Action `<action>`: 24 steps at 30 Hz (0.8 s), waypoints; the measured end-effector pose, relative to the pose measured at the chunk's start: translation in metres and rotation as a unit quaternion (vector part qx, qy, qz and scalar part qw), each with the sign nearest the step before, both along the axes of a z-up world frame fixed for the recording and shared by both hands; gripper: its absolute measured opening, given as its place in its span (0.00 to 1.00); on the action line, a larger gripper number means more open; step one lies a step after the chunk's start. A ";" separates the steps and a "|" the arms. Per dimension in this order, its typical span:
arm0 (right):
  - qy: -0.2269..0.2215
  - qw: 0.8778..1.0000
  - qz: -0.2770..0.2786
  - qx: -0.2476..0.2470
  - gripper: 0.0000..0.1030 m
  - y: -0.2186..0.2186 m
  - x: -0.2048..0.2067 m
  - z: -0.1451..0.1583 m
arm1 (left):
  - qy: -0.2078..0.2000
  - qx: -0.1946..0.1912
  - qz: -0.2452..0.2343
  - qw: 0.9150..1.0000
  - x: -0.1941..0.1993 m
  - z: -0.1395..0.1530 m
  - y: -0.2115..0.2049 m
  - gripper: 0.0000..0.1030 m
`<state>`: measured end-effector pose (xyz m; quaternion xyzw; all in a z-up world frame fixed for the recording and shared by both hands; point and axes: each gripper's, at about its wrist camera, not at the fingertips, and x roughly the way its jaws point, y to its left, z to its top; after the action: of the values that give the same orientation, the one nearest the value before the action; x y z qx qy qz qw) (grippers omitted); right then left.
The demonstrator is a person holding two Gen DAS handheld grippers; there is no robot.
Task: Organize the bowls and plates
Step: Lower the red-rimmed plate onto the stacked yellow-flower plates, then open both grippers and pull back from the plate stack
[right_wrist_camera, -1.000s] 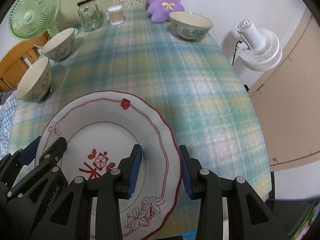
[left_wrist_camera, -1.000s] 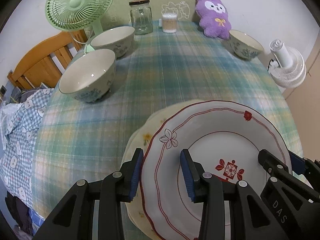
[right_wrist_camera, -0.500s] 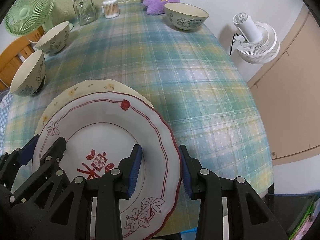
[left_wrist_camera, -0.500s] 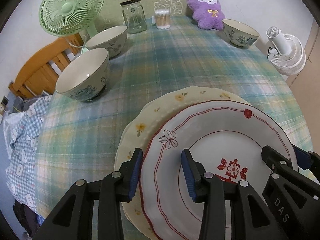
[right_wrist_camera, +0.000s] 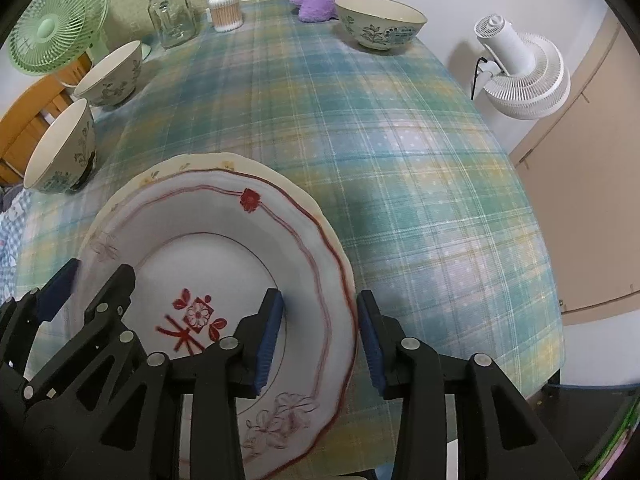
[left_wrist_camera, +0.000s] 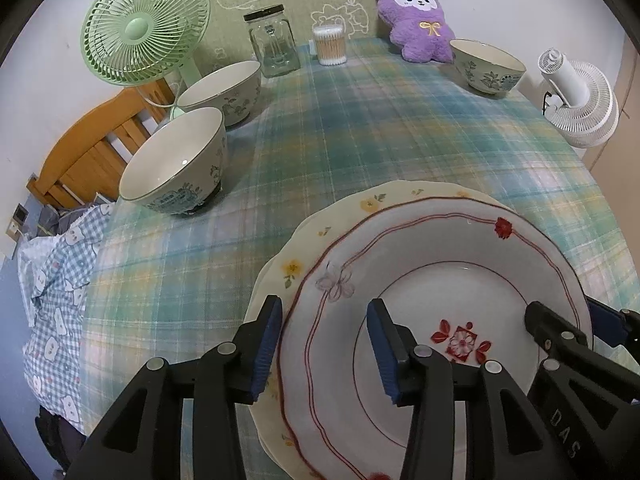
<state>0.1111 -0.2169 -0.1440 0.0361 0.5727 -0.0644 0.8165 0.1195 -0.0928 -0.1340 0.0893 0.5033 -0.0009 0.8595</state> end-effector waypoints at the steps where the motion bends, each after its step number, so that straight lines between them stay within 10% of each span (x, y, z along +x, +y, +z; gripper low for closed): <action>1: 0.003 1.000 -0.001 -0.001 0.43 0.000 0.001 0.000 | 0.000 0.001 0.000 1.000 0.000 0.000 0.000 0.44; 24: -0.015 1.000 -0.001 -0.023 0.32 0.014 0.007 0.013 | -0.010 -0.047 -0.006 0.999 -0.007 0.017 0.026 0.68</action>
<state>0.1178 -0.2033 -0.1310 0.0186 0.5590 -0.0774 0.8253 0.1127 -0.0665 -0.1165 0.0513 0.4936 -0.0288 0.8677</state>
